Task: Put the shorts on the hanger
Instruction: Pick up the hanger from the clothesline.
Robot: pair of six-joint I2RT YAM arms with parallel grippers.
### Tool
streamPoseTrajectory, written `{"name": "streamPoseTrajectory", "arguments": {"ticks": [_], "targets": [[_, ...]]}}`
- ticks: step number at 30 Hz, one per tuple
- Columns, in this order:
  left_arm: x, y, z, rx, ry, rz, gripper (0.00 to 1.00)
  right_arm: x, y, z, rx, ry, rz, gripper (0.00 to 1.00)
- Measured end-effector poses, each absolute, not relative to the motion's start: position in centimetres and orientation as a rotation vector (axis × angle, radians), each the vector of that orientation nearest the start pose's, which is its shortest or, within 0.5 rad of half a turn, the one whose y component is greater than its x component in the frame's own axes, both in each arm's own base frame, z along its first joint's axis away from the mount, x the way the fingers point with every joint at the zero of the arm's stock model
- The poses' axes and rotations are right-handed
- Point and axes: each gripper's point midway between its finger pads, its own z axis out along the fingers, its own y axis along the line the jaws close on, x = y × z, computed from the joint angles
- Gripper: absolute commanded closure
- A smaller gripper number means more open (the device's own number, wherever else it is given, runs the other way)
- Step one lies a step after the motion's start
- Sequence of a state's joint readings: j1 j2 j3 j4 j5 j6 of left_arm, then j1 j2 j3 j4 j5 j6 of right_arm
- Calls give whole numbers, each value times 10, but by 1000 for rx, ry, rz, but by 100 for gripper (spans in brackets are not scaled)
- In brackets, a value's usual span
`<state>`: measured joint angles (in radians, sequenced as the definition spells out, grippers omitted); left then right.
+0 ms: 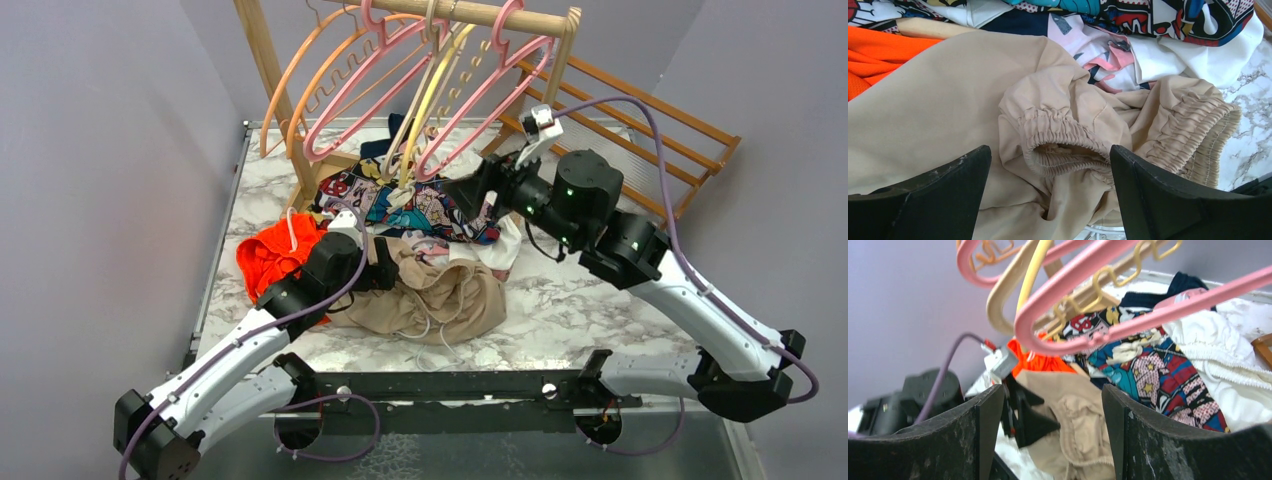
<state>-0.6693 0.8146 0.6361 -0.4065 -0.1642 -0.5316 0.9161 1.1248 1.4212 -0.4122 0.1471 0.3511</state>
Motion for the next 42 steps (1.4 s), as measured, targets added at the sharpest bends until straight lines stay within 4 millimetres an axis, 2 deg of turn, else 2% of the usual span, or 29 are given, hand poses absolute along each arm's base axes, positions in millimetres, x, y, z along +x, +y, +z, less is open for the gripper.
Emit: {"name": "streamPoseTrajectory", "arguments": {"ticks": [3, 8, 15, 20, 29, 42], "targets": [[224, -167, 156, 64, 2187, -513, 8, 247, 290, 429, -294, 1701, 818, 25], [221, -164, 155, 82, 2196, -498, 8, 266, 299, 431, -184, 1700, 812, 25], [219, -161, 158, 102, 2184, -493, 8, 279, 312, 459, -88, 1640, 882, 25], [218, -160, 159, 109, 2176, -492, 8, 289, 316, 471, -25, 1626, 919, 26], [218, -160, 162, 114, 2162, -496, 8, 313, 312, 464, 79, 1654, 949, 33], [217, -159, 160, 115, 2166, -493, 8, 326, 310, 462, 135, 1660, 1020, 52]]}}
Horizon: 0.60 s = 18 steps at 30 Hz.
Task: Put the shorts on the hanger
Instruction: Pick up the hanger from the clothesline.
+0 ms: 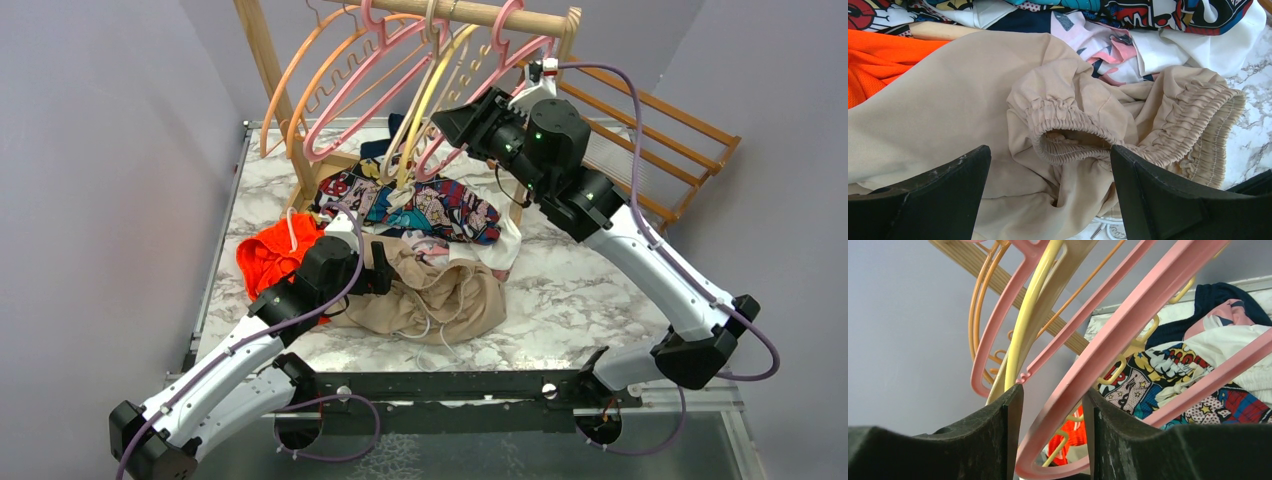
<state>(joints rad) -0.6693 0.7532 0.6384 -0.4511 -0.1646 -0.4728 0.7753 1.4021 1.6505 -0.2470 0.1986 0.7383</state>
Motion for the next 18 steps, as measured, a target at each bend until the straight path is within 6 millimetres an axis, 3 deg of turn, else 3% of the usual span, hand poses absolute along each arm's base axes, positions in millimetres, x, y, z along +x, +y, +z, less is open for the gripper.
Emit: {"name": "streamPoseTrajectory", "arguments": {"ticks": [12, 18], "targets": [[217, -159, 160, 116, 2165, -493, 8, 338, 321, 449, 126, 1693, 1060, 76], [217, -159, 160, 116, 2165, -493, 8, 335, 324, 449, 104, 1700, 1079, 82]]}}
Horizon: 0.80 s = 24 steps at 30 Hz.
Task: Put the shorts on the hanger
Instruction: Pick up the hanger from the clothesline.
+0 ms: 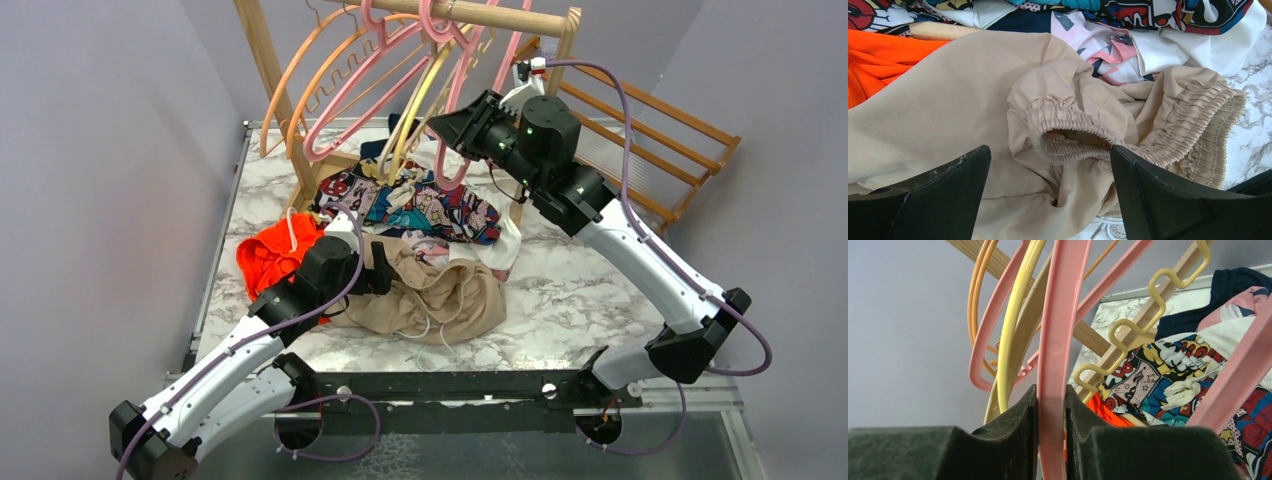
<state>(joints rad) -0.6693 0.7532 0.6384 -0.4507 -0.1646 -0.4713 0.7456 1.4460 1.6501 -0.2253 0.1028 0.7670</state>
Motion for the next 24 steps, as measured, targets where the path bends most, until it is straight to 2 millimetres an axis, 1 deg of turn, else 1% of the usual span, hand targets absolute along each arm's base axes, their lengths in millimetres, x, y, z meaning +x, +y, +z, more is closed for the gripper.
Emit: {"name": "streamPoseTrajectory", "arguments": {"ticks": [8, 14, 16, 19, 24], "targets": [[217, -159, 160, 117, 2165, -492, 8, 331, 324, 457, 91, 1669, 1107, 90], [217, -159, 160, 117, 2166, -492, 8, 322, 315, 475, 93, 1617, 1130, 94], [217, -159, 160, 117, 2166, -492, 8, 317, 310, 478, 93, 1607, 1135, 96], [217, -159, 160, 117, 2166, -492, 8, 311, 307, 478, 80, 1609, 1140, 99], [217, -159, 160, 117, 2166, -491, 8, 301, 306, 469, 27, 1634, 1143, 99]]}}
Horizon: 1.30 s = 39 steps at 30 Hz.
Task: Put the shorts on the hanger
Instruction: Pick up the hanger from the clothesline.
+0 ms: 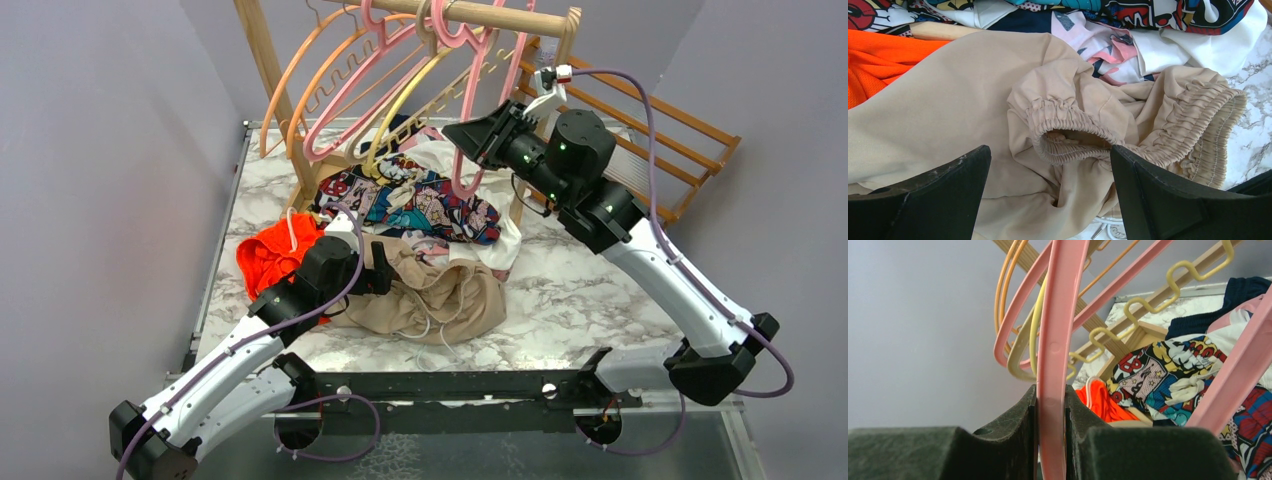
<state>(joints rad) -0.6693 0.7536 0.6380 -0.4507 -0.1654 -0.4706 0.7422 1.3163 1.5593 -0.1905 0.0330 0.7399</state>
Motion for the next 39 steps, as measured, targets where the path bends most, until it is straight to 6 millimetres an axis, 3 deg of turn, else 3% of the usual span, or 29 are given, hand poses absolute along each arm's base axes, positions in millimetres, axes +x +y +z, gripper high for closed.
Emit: {"name": "streamPoseTrajectory", "arguments": {"ticks": [15, 28, 33, 39], "targets": [[219, -155, 164, 97, 2144, -479, 6, 239, 269, 449, -103, 1700, 1145, 99], [218, -152, 165, 72, 2157, -469, 1, 200, 249, 428, -206, 1733, 1157, 99], [218, -149, 177, 44, 2156, -462, 1, 187, 248, 421, -266, 1749, 1174, 99], [212, -146, 206, 18, 2108, -503, 1, 170, 250, 398, -354, 1812, 1204, 99]]}}
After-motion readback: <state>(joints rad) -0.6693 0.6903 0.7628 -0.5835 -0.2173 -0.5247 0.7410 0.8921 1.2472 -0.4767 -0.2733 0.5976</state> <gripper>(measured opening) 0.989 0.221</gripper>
